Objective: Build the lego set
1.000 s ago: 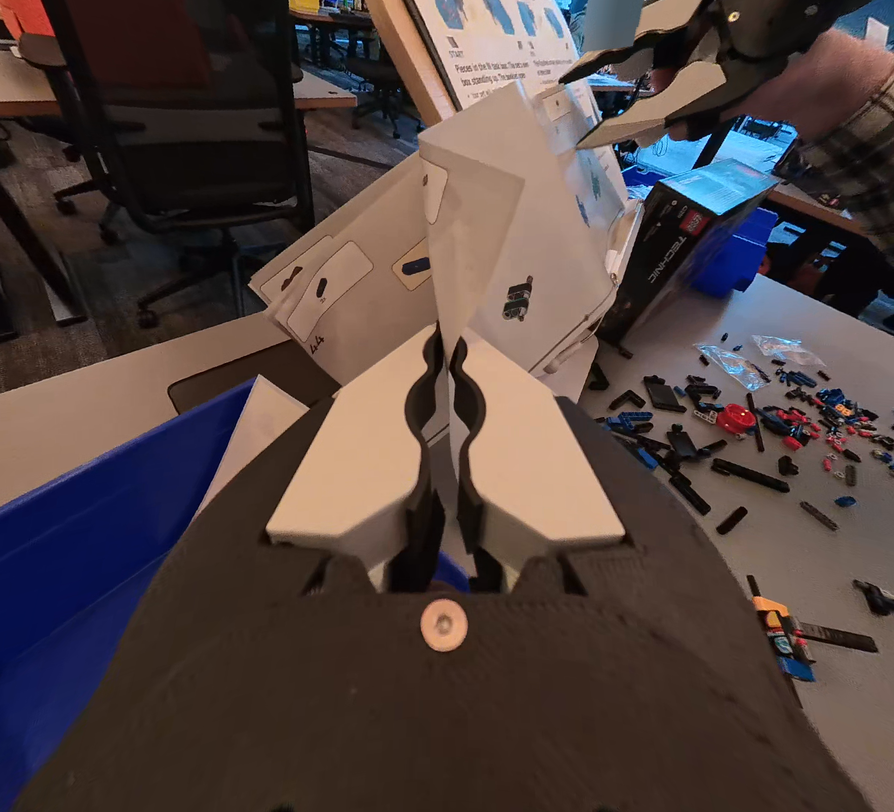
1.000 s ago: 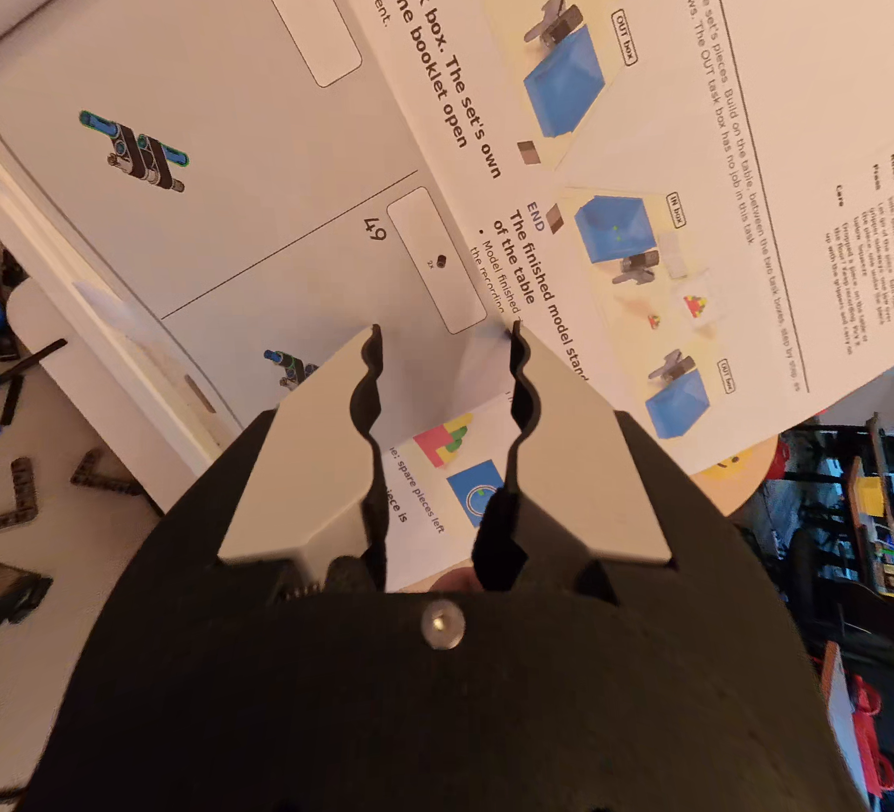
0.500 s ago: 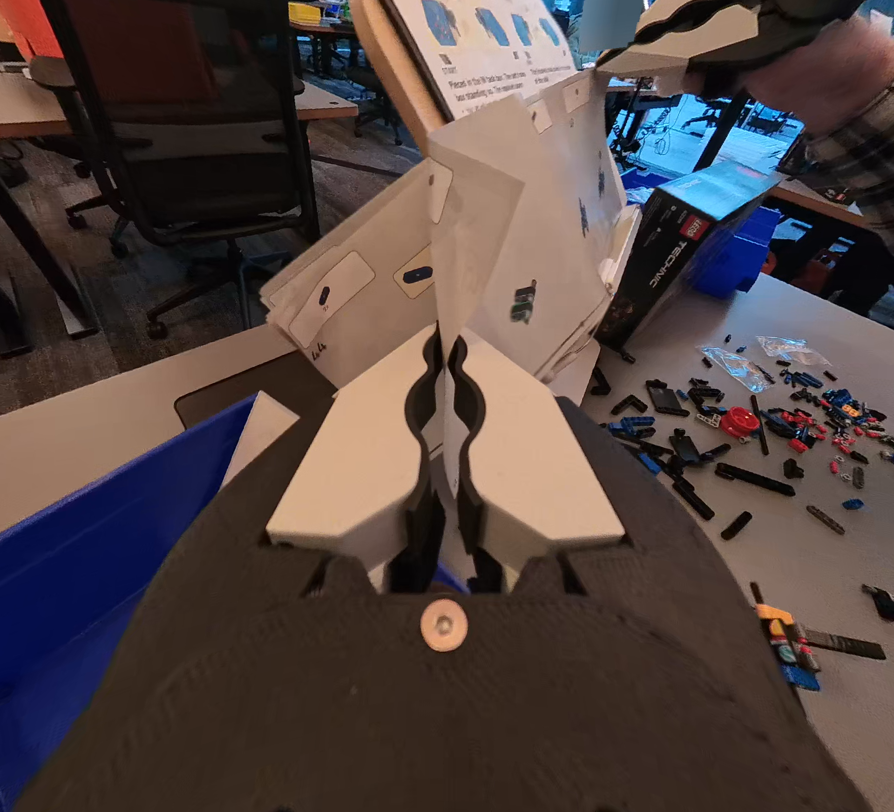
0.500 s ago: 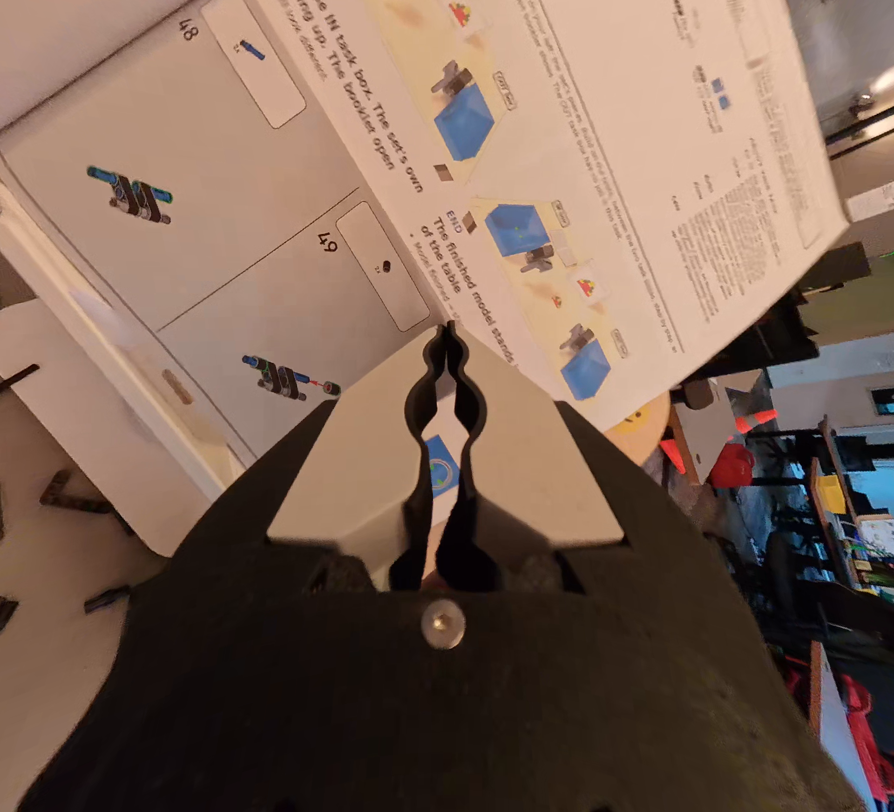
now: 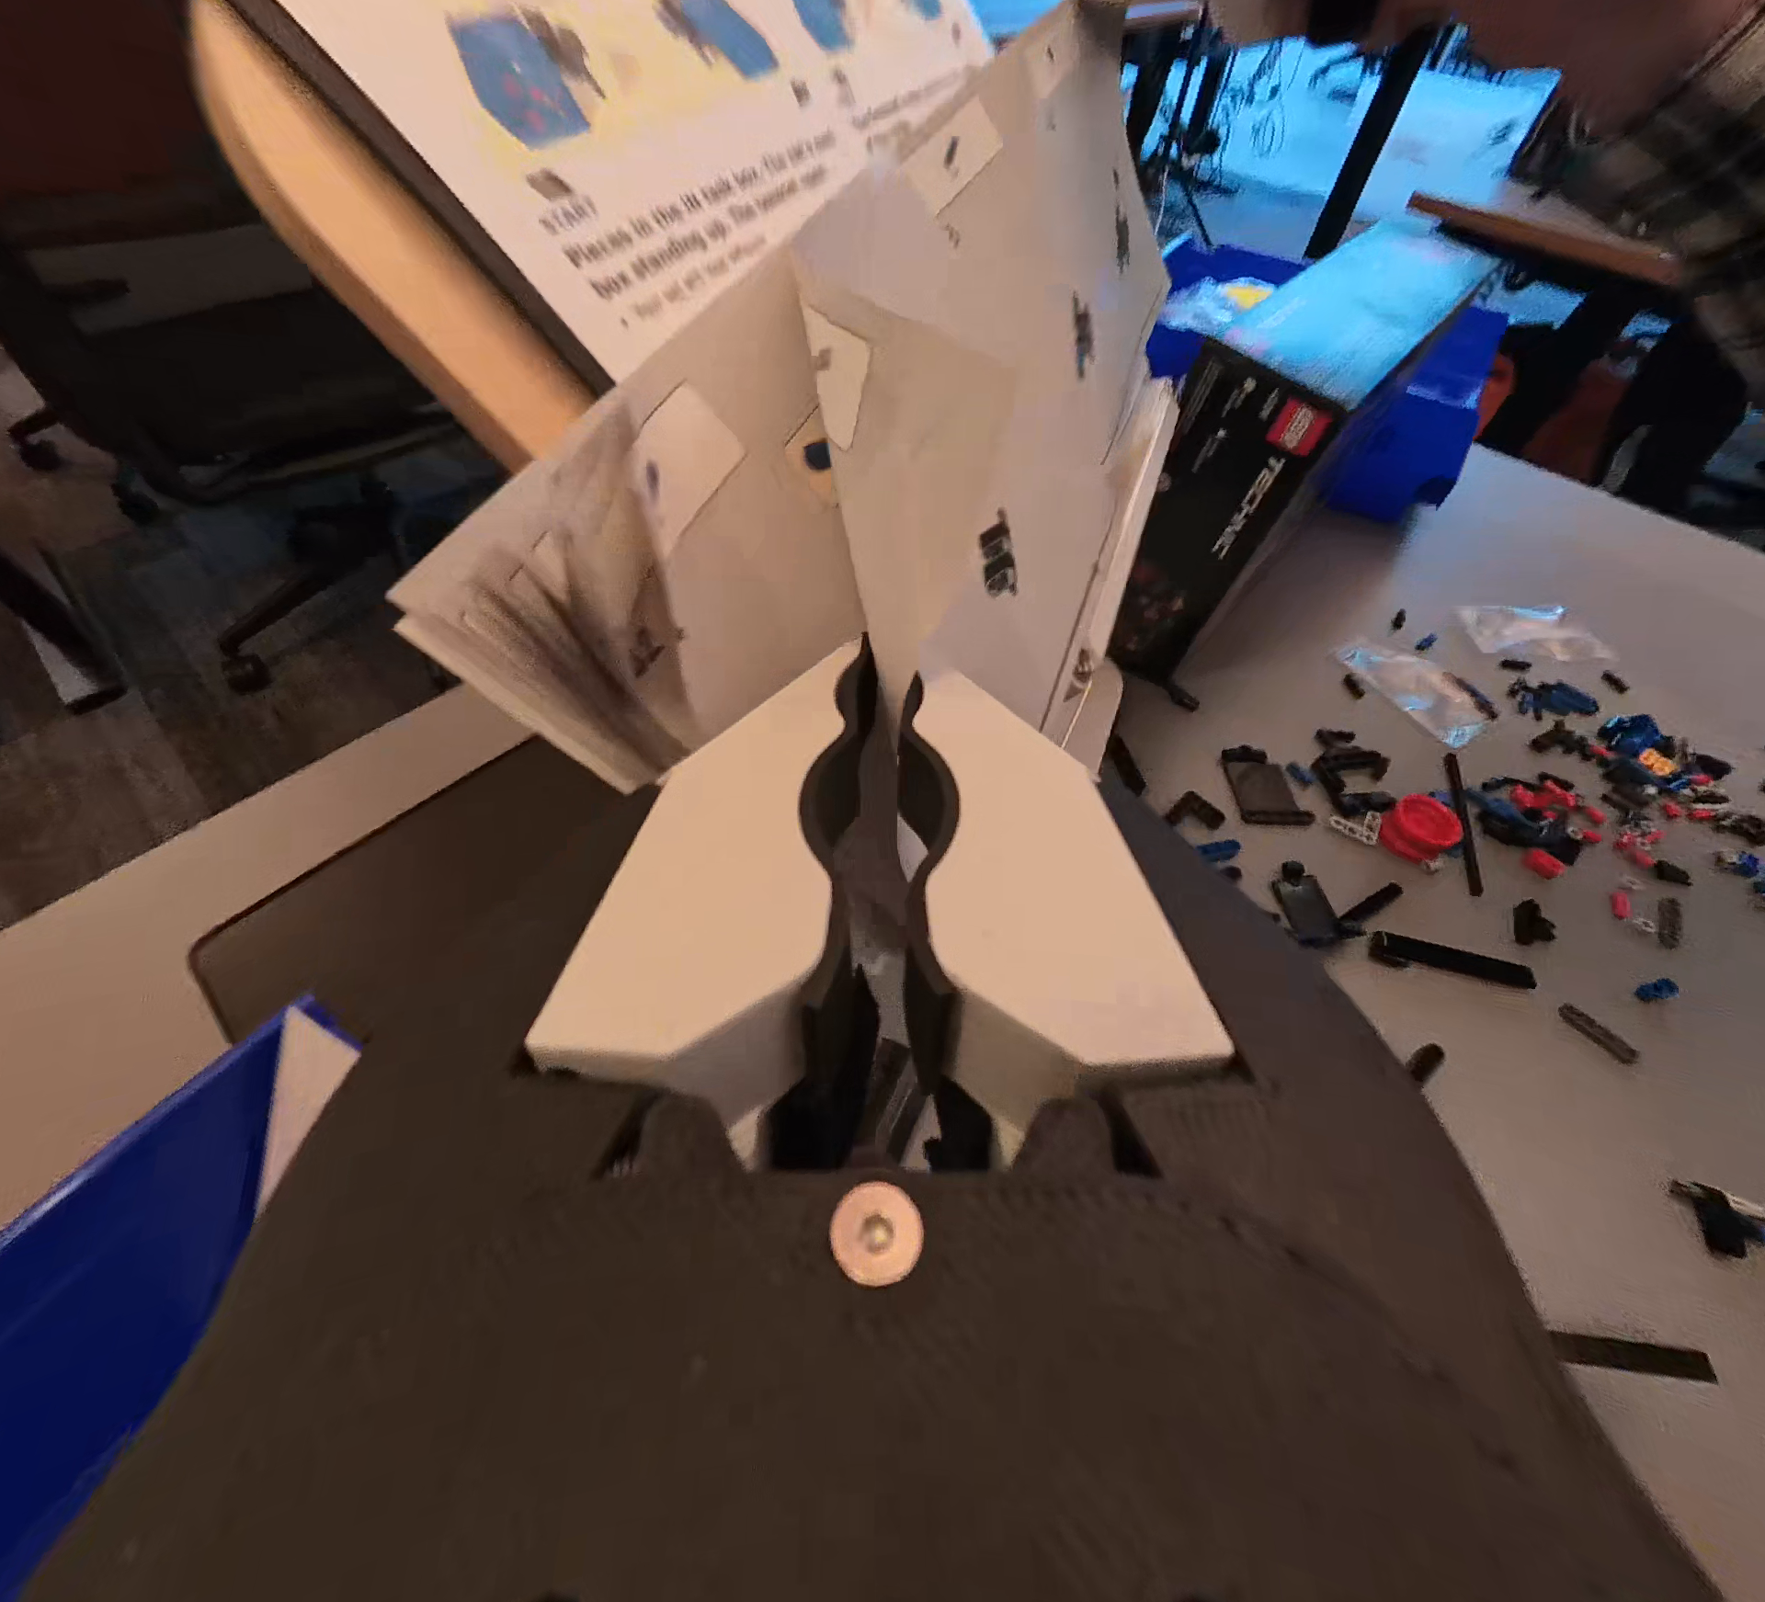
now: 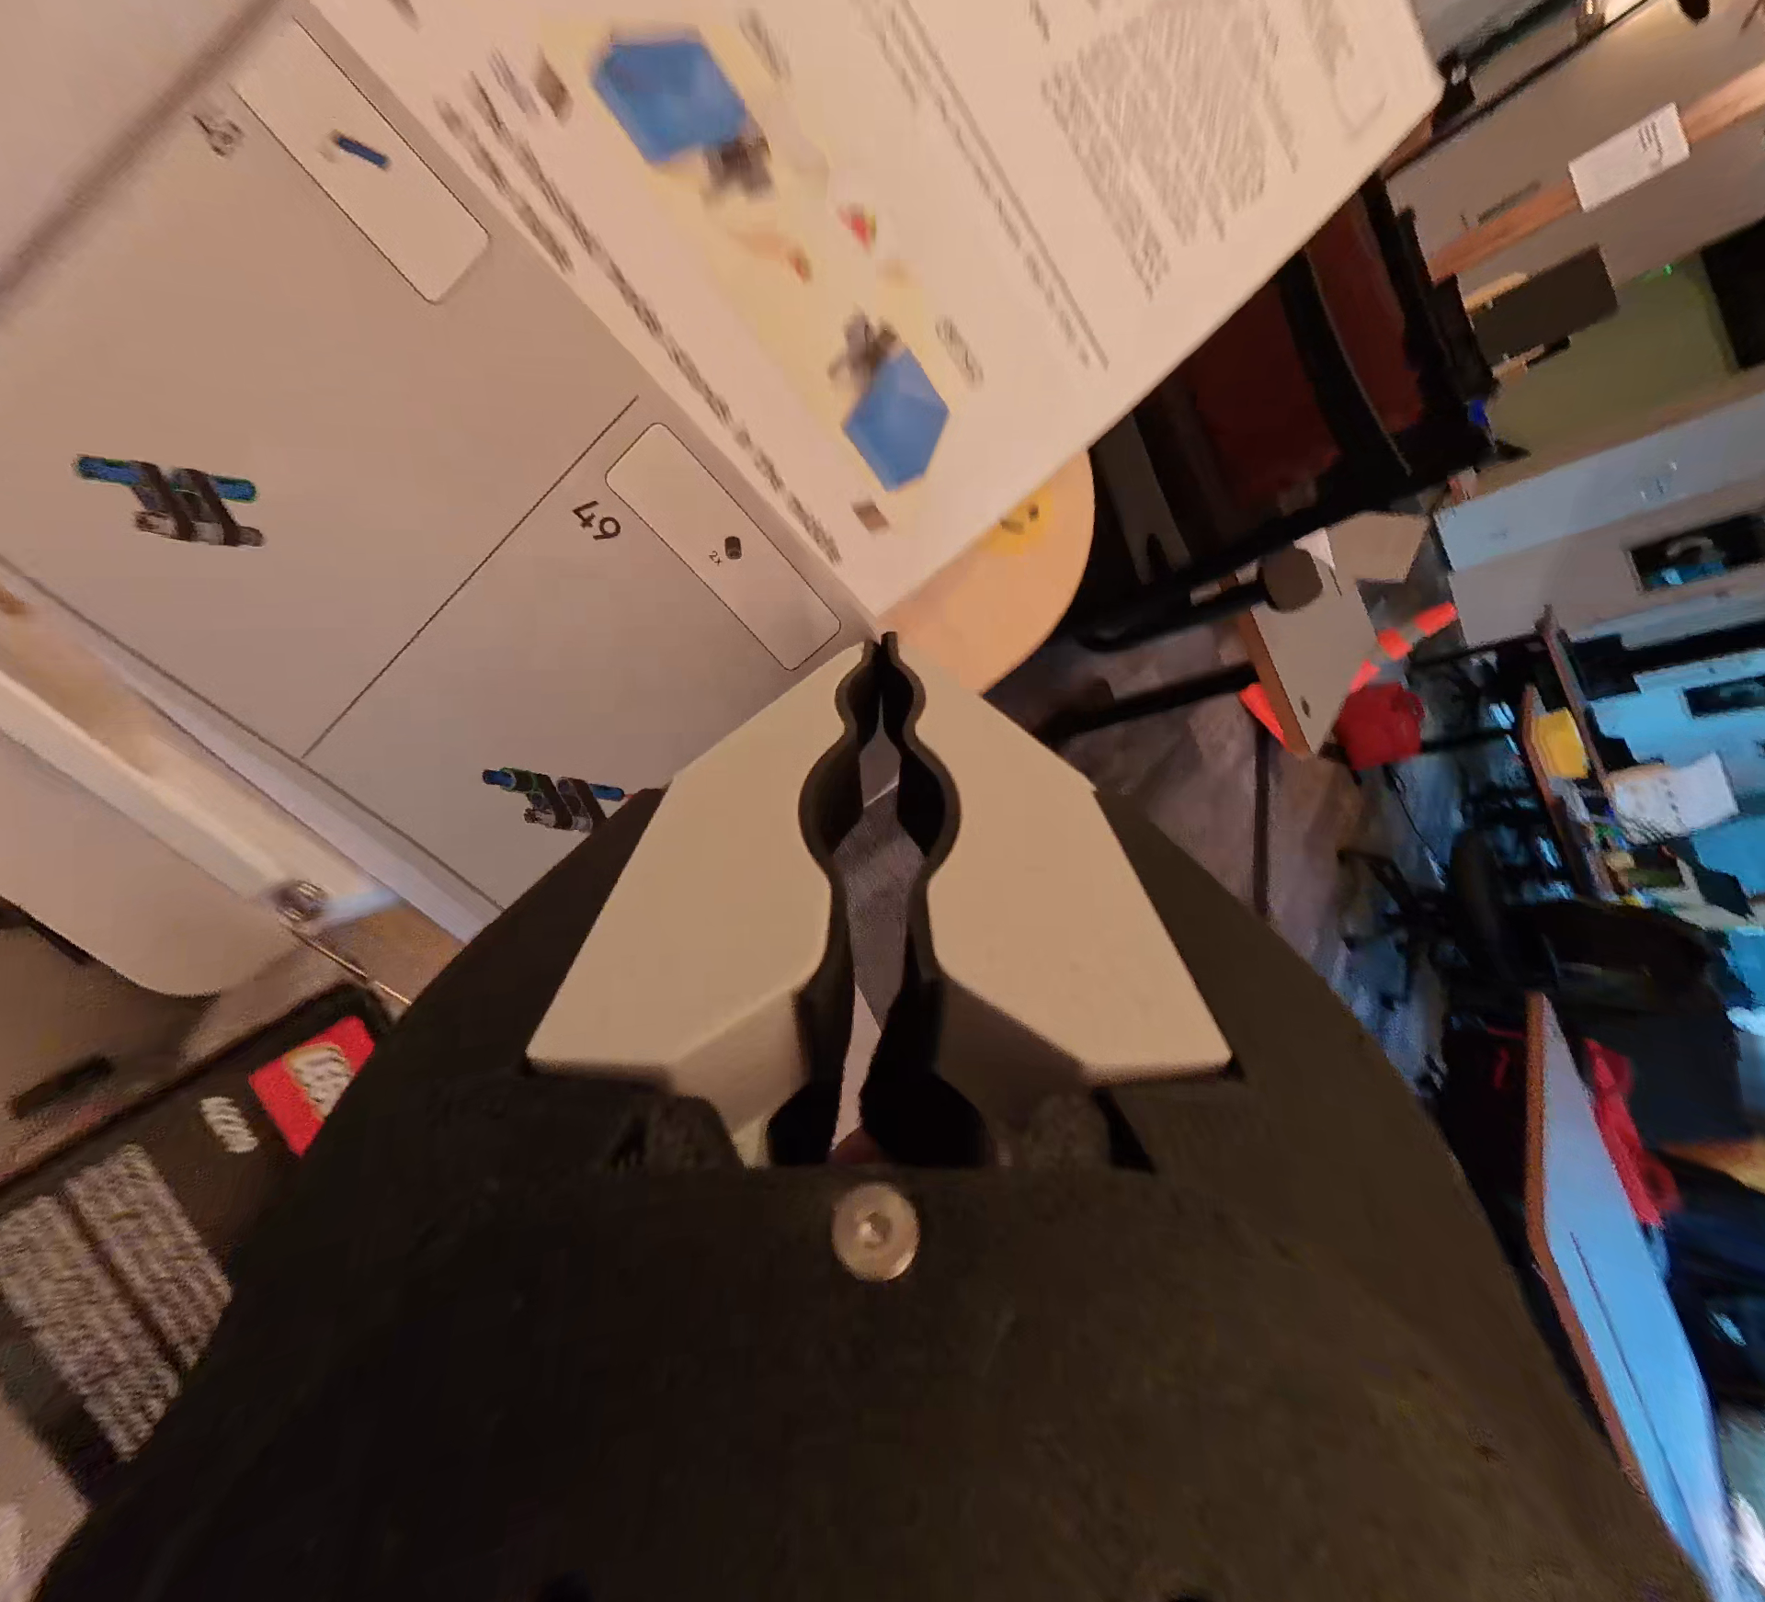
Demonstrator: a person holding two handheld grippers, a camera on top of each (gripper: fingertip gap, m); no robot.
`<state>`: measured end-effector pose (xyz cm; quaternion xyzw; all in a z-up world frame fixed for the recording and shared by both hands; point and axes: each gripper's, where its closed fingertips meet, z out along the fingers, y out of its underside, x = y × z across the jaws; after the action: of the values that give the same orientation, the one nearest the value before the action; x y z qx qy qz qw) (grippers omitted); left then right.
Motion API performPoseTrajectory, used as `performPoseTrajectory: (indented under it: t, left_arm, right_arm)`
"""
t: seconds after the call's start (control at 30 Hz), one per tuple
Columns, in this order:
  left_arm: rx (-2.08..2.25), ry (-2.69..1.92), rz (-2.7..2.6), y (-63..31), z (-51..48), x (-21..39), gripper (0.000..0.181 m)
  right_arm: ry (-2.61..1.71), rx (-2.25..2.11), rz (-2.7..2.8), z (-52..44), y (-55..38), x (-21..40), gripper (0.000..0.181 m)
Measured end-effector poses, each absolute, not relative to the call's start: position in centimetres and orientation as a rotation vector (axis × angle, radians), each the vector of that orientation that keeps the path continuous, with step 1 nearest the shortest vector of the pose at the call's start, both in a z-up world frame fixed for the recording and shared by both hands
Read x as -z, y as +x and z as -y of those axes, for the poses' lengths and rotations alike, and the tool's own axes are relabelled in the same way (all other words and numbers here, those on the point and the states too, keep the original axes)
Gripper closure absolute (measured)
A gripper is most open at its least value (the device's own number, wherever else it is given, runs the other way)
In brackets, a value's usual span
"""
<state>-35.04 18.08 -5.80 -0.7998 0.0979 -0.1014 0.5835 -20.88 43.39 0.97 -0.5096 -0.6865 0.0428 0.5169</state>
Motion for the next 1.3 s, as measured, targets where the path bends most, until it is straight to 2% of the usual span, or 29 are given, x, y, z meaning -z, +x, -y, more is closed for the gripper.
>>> performPoseTrajectory:
  t: [0.13, 0.2, 0.27, 0.33, 0.4, 0.5, 0.63, 0.7, 1.0, 1.3]
  left_arm:
    - [0.241, -1.898, -0.193, -34.8, -19.8, 7.4, 0.181]
    - [0.252, -1.875, -0.188, -34.9, -19.9, 7.2, 0.181]
    - [0.244, -1.873, -0.189, -35.2, -19.8, 7.2, 0.181]
    - [0.261, -1.867, -0.187, -35.3, -19.7, 7.1, 0.181]
    - [0.28, -1.866, -0.189, -35.3, -19.6, 7.0, 0.181]
    - [0.302, -1.849, -0.162, -35.4, -19.7, 6.9, 0.18]
    - [0.364, -1.811, -0.106, -35.6, -19.5, 6.6, 0.178]
    - [0.405, -1.795, -0.085, -35.8, -19.4, 6.6, 0.18]
    - [0.482, -1.73, -0.055, -36.2, -19.5, 6.5, 0.181]
    - [0.524, -1.696, 0.015, -37.2, -19.0, 6.1, 0.181]
  right_arm:
    - [-1.258, 0.042, 1.568, -45.8, -19.9, 0.6, 0.181]
    - [-1.175, 0.052, 1.517, -44.2, -19.7, -1.1, 0.158]
    - [-1.037, -0.068, 1.58, -38.8, -20.9, -1.9, 0.17]
    - [-0.888, -0.231, 1.755, -31.3, -22.8, -0.2, 0.173]
    - [-0.773, -0.425, 1.946, -23.2, -24.7, 3.5, 0.167]
    - [-0.647, -0.362, 2.06, -17.5, -27.7, 9.1, 0.151]
    - [-0.651, -0.226, 2.017, -17.6, -31.0, 12.6, 0.159]
    - [-0.674, -0.28, 1.968, -17.8, -31.6, 12.2, 0.181]
    - [-0.733, -0.503, 1.912, -17.6, -31.6, 10.8, 0.181]
    - [-1.122, -0.785, 1.701, -19.1, -32.2, 9.4, 0.181]
